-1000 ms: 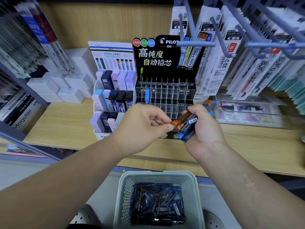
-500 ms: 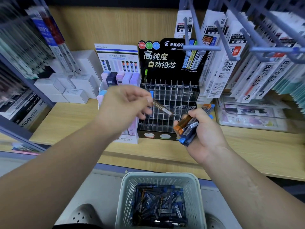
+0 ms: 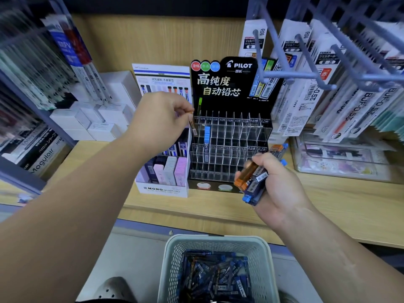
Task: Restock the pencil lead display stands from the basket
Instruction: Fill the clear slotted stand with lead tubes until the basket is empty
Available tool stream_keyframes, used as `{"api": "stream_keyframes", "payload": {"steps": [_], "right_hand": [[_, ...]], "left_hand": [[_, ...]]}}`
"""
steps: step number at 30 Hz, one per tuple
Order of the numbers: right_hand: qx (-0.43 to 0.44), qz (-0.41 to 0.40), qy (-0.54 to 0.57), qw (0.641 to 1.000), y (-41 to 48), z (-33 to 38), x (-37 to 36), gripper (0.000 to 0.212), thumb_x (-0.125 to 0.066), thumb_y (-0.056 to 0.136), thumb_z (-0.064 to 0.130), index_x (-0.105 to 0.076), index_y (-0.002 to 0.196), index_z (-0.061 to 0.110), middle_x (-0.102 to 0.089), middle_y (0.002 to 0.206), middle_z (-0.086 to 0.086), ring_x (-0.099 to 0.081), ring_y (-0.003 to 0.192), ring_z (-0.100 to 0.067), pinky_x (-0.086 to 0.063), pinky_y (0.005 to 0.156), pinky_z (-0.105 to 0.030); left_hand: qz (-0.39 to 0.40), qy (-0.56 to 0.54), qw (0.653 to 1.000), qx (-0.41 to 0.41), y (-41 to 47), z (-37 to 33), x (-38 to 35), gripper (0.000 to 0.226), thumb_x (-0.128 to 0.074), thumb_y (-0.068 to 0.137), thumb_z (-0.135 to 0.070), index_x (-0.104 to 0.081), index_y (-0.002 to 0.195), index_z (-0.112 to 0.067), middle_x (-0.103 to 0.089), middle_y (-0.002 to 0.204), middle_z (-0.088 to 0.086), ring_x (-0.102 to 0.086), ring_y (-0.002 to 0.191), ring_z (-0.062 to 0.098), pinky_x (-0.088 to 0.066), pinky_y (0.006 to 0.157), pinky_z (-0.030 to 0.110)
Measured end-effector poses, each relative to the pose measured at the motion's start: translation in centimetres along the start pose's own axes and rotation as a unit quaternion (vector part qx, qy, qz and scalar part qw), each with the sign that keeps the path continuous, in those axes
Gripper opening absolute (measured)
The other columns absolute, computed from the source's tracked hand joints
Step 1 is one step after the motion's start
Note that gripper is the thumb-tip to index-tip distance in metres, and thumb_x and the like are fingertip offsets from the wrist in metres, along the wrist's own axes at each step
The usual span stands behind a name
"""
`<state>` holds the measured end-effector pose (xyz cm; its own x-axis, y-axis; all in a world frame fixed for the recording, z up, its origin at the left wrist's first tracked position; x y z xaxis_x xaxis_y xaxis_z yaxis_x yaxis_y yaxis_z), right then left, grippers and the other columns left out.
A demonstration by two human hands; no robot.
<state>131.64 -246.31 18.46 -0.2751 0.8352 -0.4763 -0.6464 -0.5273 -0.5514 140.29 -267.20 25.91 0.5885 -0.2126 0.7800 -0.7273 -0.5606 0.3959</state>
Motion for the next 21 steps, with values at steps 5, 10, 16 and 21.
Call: {"api": "stream_keyframes", "payload": {"steps": [5, 10, 16, 21], "right_hand": [[0.004, 0.003, -0.012, 1.000, 0.3, 0.1, 0.1, 0.012, -0.061, 0.096, 0.010, -0.058, 0.084, 0.010, -0.060, 0.073, -0.005, -0.065, 0.052, -0.016, -0.057, 0.068, -0.036], [0.004, 0.005, -0.028, 1.000, 0.5, 0.0, 0.4, 0.009, -0.061, 0.096, 0.013, -0.059, 0.088, 0.011, -0.062, 0.077, -0.004, -0.065, 0.056, -0.017, -0.057, 0.063, -0.035], [0.003, 0.002, -0.036, 0.999, 0.5, 0.1, 0.6, 0.008, -0.062, 0.096, 0.014, -0.060, 0.088, 0.013, -0.062, 0.080, -0.004, -0.064, 0.057, -0.013, -0.056, 0.056, -0.031], [0.007, 0.009, -0.035, 0.999, 0.5, 0.3, 0.6, 0.013, -0.061, 0.096, 0.013, -0.060, 0.083, 0.013, -0.061, 0.079, -0.004, -0.063, 0.057, -0.014, -0.055, 0.054, -0.031]], "left_hand": [[0.022, 0.051, 0.998, -0.037, 0.0, 0.6, -1.8, 0.013, -0.071, 0.089, -0.018, -0.079, 0.099, -0.018, -0.073, 0.084, -0.003, -0.061, 0.077, 0.013, -0.054, 0.081, 0.029], [0.010, 0.109, 0.993, -0.044, 0.0, 0.5, -2.8, 0.007, -0.076, 0.083, -0.017, -0.081, 0.087, -0.018, -0.067, 0.086, 0.005, -0.065, 0.080, 0.029, -0.055, 0.069, 0.044], [0.015, 0.156, 0.988, -0.003, -0.1, 0.4, -3.6, 0.007, -0.071, 0.085, -0.022, -0.077, 0.086, -0.019, -0.066, 0.091, 0.005, -0.062, 0.085, 0.028, -0.053, 0.070, 0.041], [0.012, 0.147, 0.989, -0.004, -0.8, 0.9, -3.2, 0.019, -0.075, 0.083, -0.038, -0.078, 0.097, -0.025, -0.064, 0.092, 0.000, -0.062, 0.085, 0.024, -0.053, 0.069, 0.040]]}}
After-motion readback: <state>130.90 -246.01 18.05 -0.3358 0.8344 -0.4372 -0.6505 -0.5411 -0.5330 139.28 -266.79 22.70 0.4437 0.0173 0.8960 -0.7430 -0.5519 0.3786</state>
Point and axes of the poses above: each hand's wrist, its own y-axis towards the middle knuckle, its own x-axis out of the back of the hand, z = x × y, the point moved 4 cm from there along y, towards the middle knuckle
